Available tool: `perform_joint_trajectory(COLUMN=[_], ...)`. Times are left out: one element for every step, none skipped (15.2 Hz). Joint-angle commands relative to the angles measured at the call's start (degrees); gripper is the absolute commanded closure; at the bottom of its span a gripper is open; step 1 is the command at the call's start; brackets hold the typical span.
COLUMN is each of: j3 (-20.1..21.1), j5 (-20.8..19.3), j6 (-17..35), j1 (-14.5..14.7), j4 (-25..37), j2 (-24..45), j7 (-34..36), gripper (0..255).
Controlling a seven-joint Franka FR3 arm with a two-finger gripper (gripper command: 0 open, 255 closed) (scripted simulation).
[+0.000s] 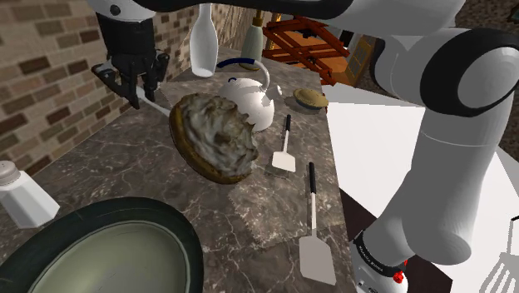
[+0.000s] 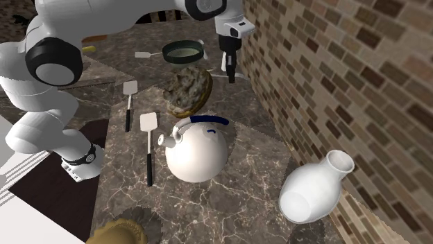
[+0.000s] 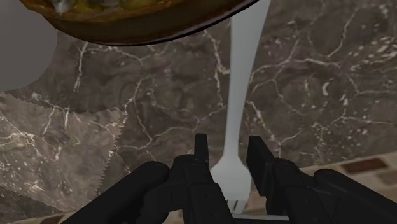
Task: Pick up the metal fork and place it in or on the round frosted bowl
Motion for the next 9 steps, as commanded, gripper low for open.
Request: perform_joint_trajectory(j3=[0.0,0.0,0.0,-0.1,-0.1,-0.1,-0.2,-0.2,-0.3], j5=[-0.2,-0.3,-0.5,-0.6,-0.8,-1.0,-1.3,-1.5,-1.8], j6=[-2.0,-2.9,-3.8,-4.8,-5.8,-6.8,-7.9,-9.0,-10.1], j1=[0.5,0.8,1.1,1.4,1.8,2.2,2.6,3.0,3.5], j4=[2.5,3.7,5.0,6.3,7.6,9.1,10.6,12.2,13.9], j2=[0.5,0.7,1.1,1.4,1.8,2.2,2.6,3.1,3.7], j7=[-0.2,-0.3,-0.5,-0.6,-0.7,-0.9,-1.0,-1.1,-1.3], gripper=[255,255,255,255,255,255,255,255,255])
